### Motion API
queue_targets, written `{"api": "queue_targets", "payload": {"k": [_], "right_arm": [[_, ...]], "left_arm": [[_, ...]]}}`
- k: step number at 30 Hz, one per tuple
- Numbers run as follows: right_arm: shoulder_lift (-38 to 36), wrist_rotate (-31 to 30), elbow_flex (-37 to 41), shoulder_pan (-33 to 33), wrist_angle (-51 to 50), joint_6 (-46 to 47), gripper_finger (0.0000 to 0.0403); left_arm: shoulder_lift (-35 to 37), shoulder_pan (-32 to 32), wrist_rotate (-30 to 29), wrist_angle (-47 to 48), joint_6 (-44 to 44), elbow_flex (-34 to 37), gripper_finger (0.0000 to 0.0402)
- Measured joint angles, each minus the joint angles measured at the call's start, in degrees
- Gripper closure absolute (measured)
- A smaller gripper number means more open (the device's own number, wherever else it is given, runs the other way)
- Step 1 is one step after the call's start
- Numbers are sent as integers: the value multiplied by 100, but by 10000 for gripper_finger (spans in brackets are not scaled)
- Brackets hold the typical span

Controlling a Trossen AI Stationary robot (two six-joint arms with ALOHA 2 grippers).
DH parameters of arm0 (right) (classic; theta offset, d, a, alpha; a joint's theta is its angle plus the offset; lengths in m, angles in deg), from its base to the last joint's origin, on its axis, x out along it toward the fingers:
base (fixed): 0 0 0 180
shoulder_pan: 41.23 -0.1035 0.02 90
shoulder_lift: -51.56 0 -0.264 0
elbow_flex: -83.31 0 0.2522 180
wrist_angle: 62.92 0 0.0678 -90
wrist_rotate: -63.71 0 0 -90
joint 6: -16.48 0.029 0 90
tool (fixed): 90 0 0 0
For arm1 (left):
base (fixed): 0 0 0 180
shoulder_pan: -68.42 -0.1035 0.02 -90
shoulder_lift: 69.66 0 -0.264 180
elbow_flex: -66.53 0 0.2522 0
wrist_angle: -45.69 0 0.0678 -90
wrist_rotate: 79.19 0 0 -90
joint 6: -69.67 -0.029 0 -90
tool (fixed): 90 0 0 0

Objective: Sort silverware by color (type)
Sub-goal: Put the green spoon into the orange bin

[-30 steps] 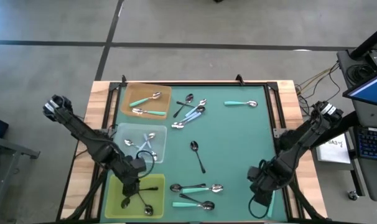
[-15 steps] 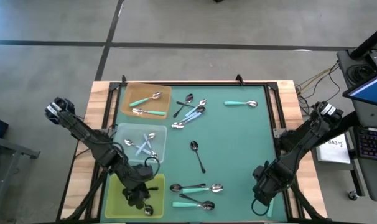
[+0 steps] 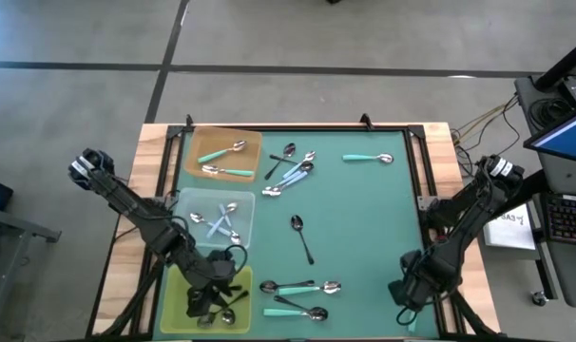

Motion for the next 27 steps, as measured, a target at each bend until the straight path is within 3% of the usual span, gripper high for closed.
{"api": "queue_targets", "payload": {"k": [6, 15, 22, 27], "right_arm": [[0, -171, 2, -125, 330, 838, 305], [455, -240, 52, -200, 448, 783, 305], [962, 196, 49, -233, 720, -108, 305], [1116, 294, 48, -237, 827, -1394, 305]], "left_arm": [[162, -69, -15, 396, -834, 0, 281], [1069, -98, -687, 1986, -1159, 0, 280], [1343, -139, -1232, 2166, -1565, 0, 280], [1328, -216, -1317, 2146, -1708, 0, 280]]}}
